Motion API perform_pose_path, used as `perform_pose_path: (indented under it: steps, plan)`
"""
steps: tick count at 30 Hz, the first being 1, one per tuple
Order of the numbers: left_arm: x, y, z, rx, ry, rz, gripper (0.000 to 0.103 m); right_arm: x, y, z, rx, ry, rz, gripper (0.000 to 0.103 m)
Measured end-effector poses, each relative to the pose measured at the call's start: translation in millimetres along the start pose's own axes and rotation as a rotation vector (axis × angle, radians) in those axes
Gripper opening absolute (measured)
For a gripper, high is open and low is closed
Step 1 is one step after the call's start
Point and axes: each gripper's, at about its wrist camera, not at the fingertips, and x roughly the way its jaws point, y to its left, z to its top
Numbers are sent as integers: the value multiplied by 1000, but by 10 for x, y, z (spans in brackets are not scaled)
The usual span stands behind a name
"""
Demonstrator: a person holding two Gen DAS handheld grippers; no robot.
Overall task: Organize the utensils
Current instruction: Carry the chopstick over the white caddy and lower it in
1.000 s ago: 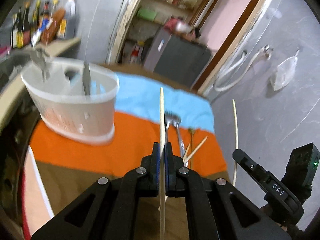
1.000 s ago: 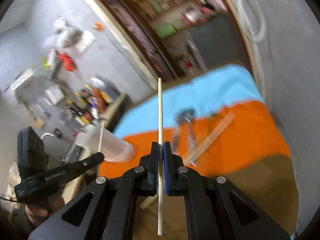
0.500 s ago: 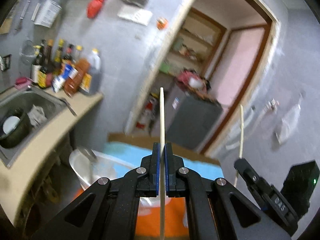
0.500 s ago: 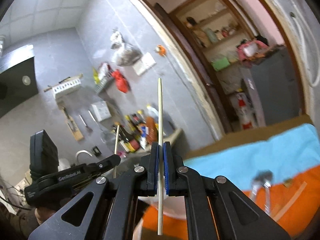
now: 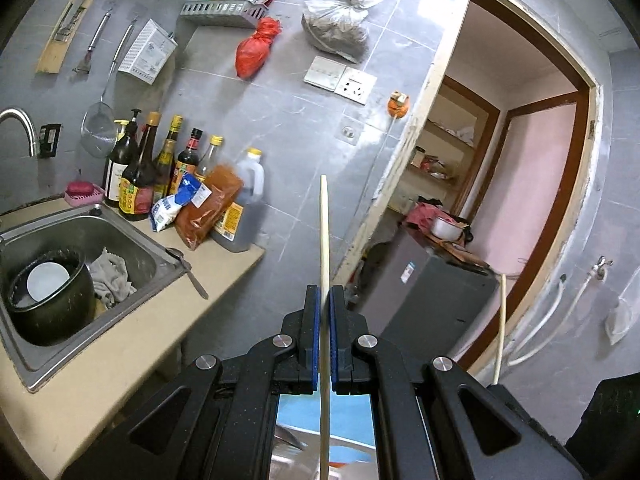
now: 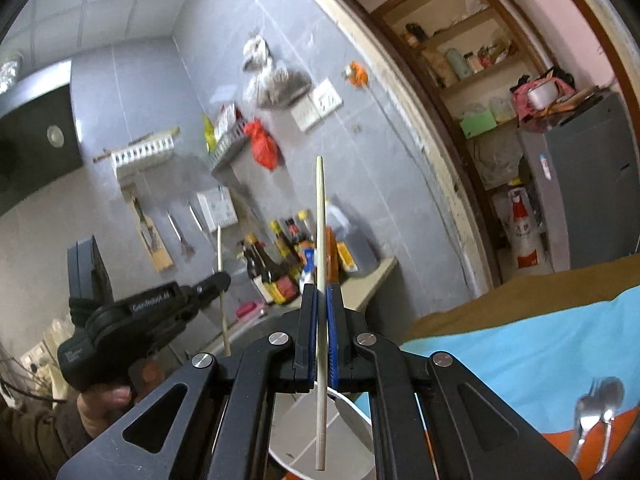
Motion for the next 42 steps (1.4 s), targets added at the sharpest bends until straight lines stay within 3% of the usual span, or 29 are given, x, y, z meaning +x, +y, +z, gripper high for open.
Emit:
perform_pose_path:
  steps: [12, 20, 42]
  plan:
    - [-2, 4, -452, 117, -84, 52, 2, 137, -72, -372, -83, 56, 18, 3]
    - [-7, -77, -646, 182, -93, 50, 2, 166, -91, -471, -94, 87, 6, 4]
    - [-169, -38, -715, 206, -88, 69, 2, 160, -65, -497, -109, 117, -21, 7]
